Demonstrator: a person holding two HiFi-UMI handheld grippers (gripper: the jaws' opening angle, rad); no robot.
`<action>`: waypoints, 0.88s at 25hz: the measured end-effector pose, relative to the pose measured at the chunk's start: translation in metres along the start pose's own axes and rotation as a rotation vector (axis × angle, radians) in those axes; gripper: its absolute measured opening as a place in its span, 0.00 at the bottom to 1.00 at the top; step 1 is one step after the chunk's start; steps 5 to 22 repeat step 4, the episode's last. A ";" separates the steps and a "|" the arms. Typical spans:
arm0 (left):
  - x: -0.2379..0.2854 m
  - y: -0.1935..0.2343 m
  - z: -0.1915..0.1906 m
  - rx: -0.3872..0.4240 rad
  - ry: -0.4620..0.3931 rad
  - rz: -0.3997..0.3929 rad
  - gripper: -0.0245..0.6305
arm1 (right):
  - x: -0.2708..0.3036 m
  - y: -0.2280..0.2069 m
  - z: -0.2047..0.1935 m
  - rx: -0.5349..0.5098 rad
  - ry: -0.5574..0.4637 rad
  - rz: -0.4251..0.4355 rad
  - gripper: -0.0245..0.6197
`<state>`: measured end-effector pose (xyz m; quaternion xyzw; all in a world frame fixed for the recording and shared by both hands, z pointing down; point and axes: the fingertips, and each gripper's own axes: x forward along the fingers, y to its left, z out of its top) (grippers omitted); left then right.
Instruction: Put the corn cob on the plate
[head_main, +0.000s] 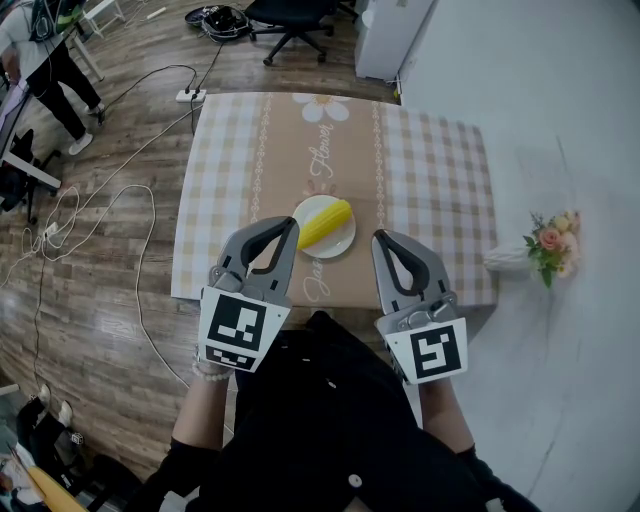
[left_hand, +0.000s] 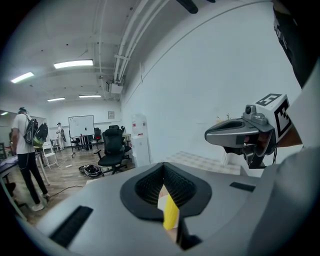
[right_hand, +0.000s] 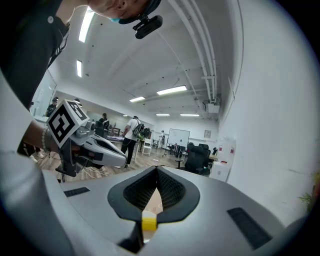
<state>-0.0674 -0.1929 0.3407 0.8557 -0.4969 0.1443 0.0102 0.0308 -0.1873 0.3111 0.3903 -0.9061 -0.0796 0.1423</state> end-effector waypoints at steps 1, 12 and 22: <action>0.000 0.000 0.000 0.000 0.000 -0.001 0.06 | 0.000 0.000 0.000 0.000 0.001 0.000 0.10; 0.000 -0.001 0.000 0.000 0.002 -0.003 0.06 | 0.000 0.001 -0.001 0.000 0.009 0.002 0.10; 0.000 -0.001 0.000 0.000 0.002 -0.003 0.06 | 0.000 0.001 -0.001 0.000 0.009 0.002 0.10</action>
